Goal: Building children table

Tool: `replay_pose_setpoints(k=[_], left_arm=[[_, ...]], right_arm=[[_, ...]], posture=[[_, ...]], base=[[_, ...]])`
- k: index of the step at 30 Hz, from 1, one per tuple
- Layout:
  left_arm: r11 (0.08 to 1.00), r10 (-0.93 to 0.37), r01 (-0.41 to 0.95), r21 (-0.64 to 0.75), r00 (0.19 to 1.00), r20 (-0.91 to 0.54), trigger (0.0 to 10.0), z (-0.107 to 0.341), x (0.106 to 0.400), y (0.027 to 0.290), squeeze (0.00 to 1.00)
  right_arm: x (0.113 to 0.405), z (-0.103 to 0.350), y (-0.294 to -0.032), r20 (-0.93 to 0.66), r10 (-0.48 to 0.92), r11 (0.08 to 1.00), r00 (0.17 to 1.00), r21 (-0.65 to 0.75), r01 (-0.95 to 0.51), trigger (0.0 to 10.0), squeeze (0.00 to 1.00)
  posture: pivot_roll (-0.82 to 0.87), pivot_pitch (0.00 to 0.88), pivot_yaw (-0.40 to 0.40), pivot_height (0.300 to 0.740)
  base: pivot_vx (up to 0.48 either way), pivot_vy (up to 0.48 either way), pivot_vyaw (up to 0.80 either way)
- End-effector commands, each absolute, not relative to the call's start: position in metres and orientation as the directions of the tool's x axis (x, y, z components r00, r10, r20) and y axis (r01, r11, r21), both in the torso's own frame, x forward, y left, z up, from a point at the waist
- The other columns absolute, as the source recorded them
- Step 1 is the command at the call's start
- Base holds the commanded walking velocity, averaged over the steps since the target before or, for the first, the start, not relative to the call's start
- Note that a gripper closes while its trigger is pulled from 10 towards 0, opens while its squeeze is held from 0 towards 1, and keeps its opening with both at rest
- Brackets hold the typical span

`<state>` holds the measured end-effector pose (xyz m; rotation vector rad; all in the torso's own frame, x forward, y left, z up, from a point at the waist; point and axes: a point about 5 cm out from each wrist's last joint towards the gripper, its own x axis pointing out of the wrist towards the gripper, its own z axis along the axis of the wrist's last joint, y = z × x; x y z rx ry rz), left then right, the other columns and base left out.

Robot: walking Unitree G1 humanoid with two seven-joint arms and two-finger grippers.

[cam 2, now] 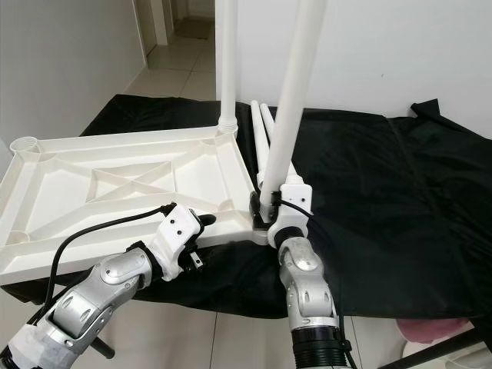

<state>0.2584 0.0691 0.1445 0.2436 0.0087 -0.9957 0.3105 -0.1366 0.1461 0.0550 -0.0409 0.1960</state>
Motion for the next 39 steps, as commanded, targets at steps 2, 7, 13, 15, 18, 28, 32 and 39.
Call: replay_pose_setpoints(k=[2, 7, 13, 15, 18, 28, 32, 39], left_arm=[[0.443, -0.869, 0.875, 0.195, 0.473, -0.146, 10.0, 0.143, 0.256, 0.067, 0.0], [0.441, -0.87, 0.875, 0.199, 0.471, -0.142, 10.0, 0.145, 0.258, 0.066, 0.0], [0.43, -0.875, 0.878, 0.21, 0.463, -0.144, 10.0, 0.147, 0.26, 0.066, 0.0], [0.43, -0.874, 0.878, 0.212, 0.463, -0.144, 10.0, 0.148, 0.261, 0.066, 0.0], [0.43, -0.874, 0.877, 0.215, 0.464, -0.145, 10.0, 0.149, 0.261, 0.067, 0.0], [0.434, -0.871, 0.875, 0.213, 0.468, -0.151, 10.0, 0.146, 0.257, 0.068, 0.0], [0.438, -0.869, 0.874, 0.208, 0.471, -0.15, 10.0, 0.145, 0.256, 0.068, 0.0], [0.431, -0.872, 0.878, 0.209, 0.465, -0.155, 10.0, 0.144, 0.256, 0.067, 0.0]], right_arm=[[0.314, 0.149, -0.141, 0.049, 0.299, 0.954, 0.953, 0.025, -0.3, 10.0, 0.0], [0.321, 0.148, -0.149, 0.034, 0.43, 0.903, 0.902, -0.039, -0.429, 10.0, 0.0], [0.329, 0.143, -0.144, -0.031, 0.669, 0.735, 0.742, -0.115, -0.668, 10.0, 0.0], [0.332, 0.143, -0.143, -0.042, 0.691, 0.713, 0.722, -0.126, -0.69, 10.0, 0.0], [0.335, 0.143, -0.144, -0.051, 0.704, 0.698, 0.709, -0.139, -0.703, 10.0, 0.0], [0.343, 0.133, -0.16, -0.118, 0.717, 0.672, 0.687, -0.145, -0.727, 0.0, 0.0], [0.341, 0.127, -0.165, -0.127, 0.731, 0.657, 0.671, -0.135, -0.742, 0.0, 0.0], [0.34, 0.125, -0.169, -0.084, 0.685, 0.722, 0.724, -0.055, -0.69, 10.0, 0.0]], posture=[[0.01, 0.0, -0.011, 0.74], [0.01, 0.0, -0.003, 0.74], [0.01, 0.0, 0.015, 0.74], [0.01, 0.0, 0.016, 0.74], [0.02, 0.0, 0.017, 0.74], [0.04, 0.0, -0.002, 0.74], [0.03, 0.0, -0.004, 0.74], [0.02, 0.0, 0.0, 0.74]], base=[[0.0, 0.0, 0.0], [0.0, 0.0, 0.0], [0.0, 0.0, 0.0], [0.0, 0.0, 0.0], [0.0, 0.0, 0.0], [0.0, 0.0, 0.0], [0.0, 0.0, 0.0], [0.0, 0.0, 0.0]])
